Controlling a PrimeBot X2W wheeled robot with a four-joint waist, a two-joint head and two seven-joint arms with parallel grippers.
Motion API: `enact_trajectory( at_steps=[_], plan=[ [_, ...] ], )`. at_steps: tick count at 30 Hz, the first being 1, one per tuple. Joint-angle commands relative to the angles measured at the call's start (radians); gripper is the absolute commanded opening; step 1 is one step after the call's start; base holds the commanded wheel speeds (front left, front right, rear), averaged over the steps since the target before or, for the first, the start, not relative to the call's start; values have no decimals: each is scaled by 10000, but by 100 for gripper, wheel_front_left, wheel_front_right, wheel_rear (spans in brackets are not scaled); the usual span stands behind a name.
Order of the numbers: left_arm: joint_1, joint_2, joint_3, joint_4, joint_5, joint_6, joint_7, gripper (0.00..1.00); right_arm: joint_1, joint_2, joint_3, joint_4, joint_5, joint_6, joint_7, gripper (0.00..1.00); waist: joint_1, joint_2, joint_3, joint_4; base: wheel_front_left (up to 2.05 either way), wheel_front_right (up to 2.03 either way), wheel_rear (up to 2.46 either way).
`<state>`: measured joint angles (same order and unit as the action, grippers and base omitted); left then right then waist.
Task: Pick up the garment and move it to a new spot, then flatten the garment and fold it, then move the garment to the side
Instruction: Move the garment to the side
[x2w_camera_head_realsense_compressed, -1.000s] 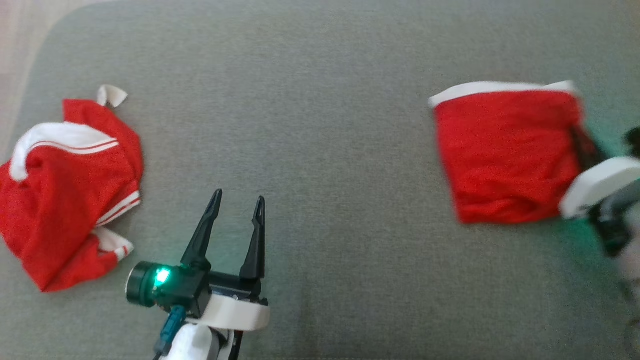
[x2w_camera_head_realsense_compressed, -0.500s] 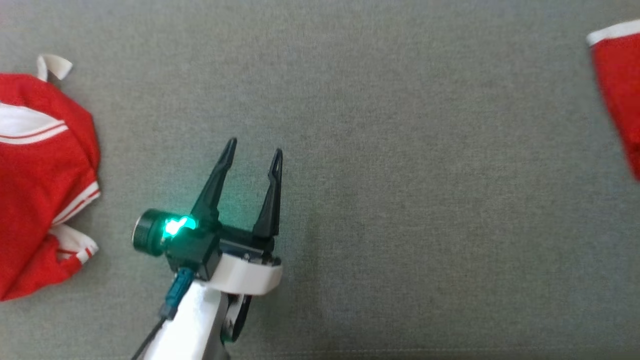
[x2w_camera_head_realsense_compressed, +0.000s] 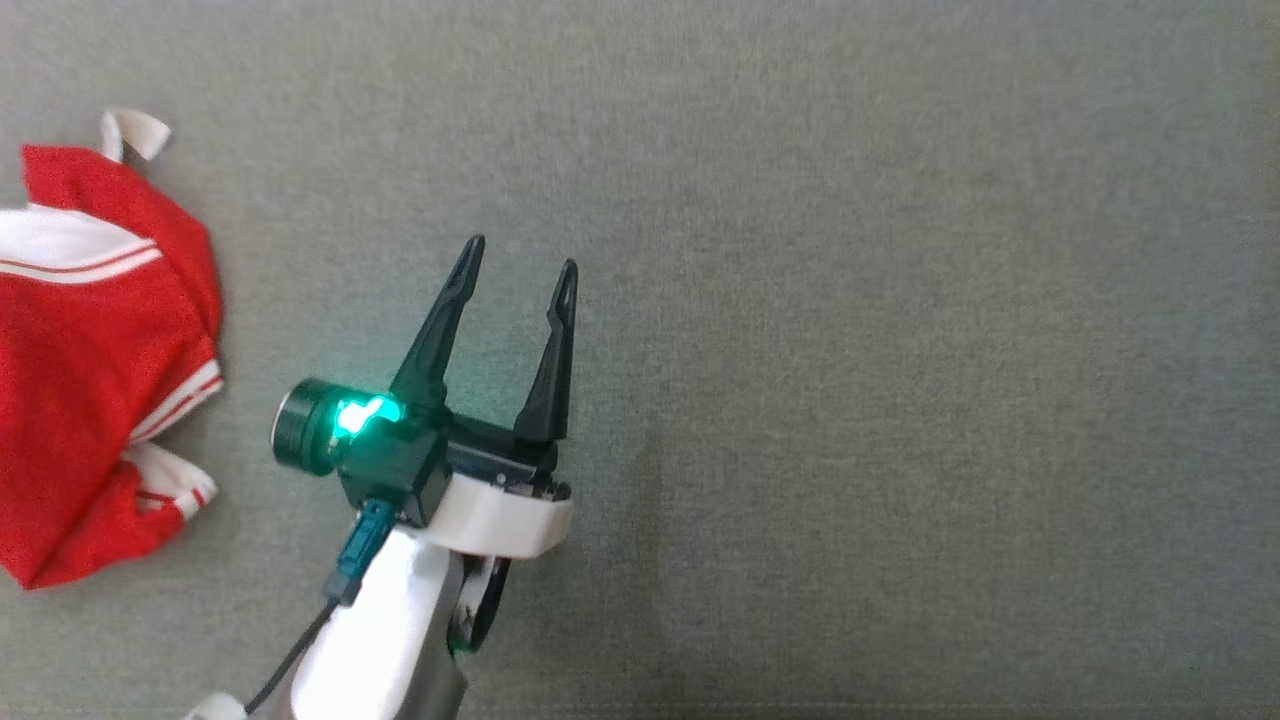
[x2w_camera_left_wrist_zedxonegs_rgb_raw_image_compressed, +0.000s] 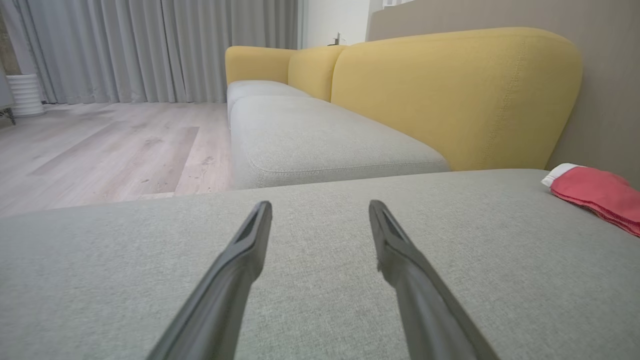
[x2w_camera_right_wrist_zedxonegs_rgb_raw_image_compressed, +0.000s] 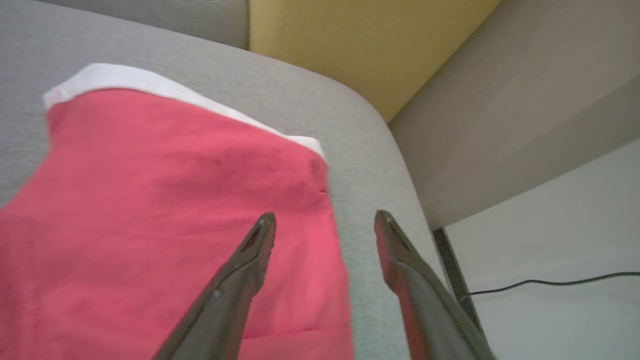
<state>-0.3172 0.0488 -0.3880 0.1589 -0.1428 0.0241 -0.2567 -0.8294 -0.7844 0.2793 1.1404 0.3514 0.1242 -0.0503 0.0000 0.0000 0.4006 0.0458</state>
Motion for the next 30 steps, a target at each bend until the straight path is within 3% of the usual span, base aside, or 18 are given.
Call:
enact_trajectory(
  at_steps=[1, 7, 11, 14, 18, 27, 30],
  plan=[
    [236, 14, 316, -201, -83, 85, -51, 100, 224, 44, -22, -120, -117, 65, -335, 100, 0, 0, -601, 65, 0, 0, 0],
    [1220, 14, 868, 325, -259, 327, -51, 100, 1442, 2555, 71, -861, 575, 65, -1422, 100, 0, 0, -2253, 52, 0, 0, 0],
    [1886, 14, 1302, 787, -423, 398, -51, 100, 2732, 3740, 702, -1937, 951, 65, -1977, 100, 0, 0, -3378, 24, 0, 0, 0],
    [2109, 14, 1498, 832, -530, 344, -51, 100, 3373, 4151, 933, -2560, 1070, 65, -2083, 100, 0, 0, -3829, 67, 0, 0, 0],
    [2432, 14, 1764, 1011, -392, 199, -51, 100, 4633, 4718, 902, -4427, 796, 65, -2108, 100, 0, 0, -4420, 200, 0, 0, 0],
    [3279, 14, 2404, 1553, -7, 298, -51, 100, 7828, 6581, -756, -7833, -1399, 65, -2113, 100, 0, 0, -5485, 225, 0, 0, 0],
    [3419, 14, 2545, 1648, 91, 337, -51, 100, 8438, 6860, -978, -8213, -1798, 65, -2113, 100, 0, 0, -5647, 193, 0, 0, 0]
  ],
)
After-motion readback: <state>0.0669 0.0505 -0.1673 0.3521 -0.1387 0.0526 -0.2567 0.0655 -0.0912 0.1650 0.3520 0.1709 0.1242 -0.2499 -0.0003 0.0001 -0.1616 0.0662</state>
